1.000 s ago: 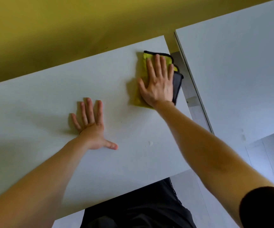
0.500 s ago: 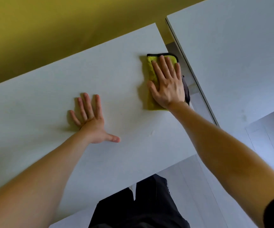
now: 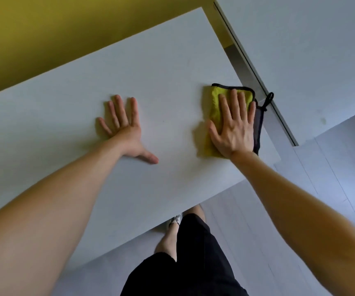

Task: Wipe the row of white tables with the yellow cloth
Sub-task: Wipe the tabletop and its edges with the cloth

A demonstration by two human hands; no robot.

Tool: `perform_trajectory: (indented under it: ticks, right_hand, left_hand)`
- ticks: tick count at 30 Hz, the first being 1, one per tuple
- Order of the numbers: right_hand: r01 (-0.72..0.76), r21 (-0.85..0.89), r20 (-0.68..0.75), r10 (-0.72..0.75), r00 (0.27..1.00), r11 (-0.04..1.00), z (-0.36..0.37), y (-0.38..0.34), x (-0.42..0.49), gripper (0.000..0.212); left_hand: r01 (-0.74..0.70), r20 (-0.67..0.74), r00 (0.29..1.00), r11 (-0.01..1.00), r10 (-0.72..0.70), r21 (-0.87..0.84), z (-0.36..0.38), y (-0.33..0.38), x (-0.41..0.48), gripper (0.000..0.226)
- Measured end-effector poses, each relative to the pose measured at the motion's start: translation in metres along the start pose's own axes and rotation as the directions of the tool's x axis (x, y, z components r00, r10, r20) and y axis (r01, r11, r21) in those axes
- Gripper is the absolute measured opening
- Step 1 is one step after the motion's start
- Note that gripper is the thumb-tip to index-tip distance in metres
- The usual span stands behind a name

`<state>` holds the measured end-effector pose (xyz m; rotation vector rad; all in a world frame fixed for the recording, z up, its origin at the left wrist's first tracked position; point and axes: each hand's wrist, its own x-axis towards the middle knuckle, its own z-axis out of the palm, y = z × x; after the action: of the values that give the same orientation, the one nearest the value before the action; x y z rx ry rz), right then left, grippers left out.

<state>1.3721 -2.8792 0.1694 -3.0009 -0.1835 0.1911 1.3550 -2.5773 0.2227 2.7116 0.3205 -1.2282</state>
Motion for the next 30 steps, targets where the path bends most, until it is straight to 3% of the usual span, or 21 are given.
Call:
perform_trajectory:
  ticks: [2,4,7,11,15,18,23,27,30]
  right_hand:
    - [-0.007,0.028,0.023,0.007,1.0,1.0,0.014,-0.052,-0.04,0.086]
    - [0.111,0.028,0.069,-0.113,0.991,0.993,0.024,-0.09,-0.074,0.089]
    - [0.251,0.028,0.079,-0.252,0.964,0.968,0.021,-0.084,-0.075,0.095]
    - [0.258,-0.023,0.062,-0.257,0.965,0.966,0.021,-0.072,-0.075,0.101]
    - [0.205,0.055,0.054,-0.208,0.977,0.977,0.027,-0.091,-0.098,0.092]
    - [0.256,0.07,0.023,-0.258,0.966,0.964,0.029,-0.041,-0.098,0.08]
    - [-0.116,0.063,0.0,0.116,0.993,0.991,0.012,0.053,-0.064,0.076]
    - [-0.323,0.077,-0.053,0.327,0.944,0.943,0.023,-0.034,-0.091,0.089]
    - [-0.106,0.084,0.046,0.102,0.994,0.991,0.034,-0.106,-0.129,0.089]
  left_hand:
    - [-0.039,-0.1,0.994,0.999,0.037,-0.016,0.006,-0.005,-0.007,0.191]
    - [-0.065,-0.247,0.966,0.998,0.069,0.026,0.015,-0.005,-0.019,0.173]
    - [-0.132,-0.37,0.913,0.982,0.174,0.134,0.03,0.005,-0.043,0.14]
    - [-0.125,-0.173,0.97,0.962,0.169,0.241,0.04,0.014,-0.058,0.176]
    - [-0.084,-0.179,0.974,0.956,0.138,0.28,0.046,0.018,-0.056,0.182]
    - [-0.059,-0.181,0.976,0.949,0.12,0.31,0.047,0.02,-0.056,0.181]
    - [-0.057,-0.182,0.976,0.943,0.123,0.329,0.047,0.023,-0.055,0.183]
    - [-0.054,-0.164,0.979,0.935,0.118,0.35,0.046,0.025,-0.056,0.184]
    - [-0.053,-0.147,0.983,0.937,0.11,0.345,0.046,0.025,-0.056,0.185]
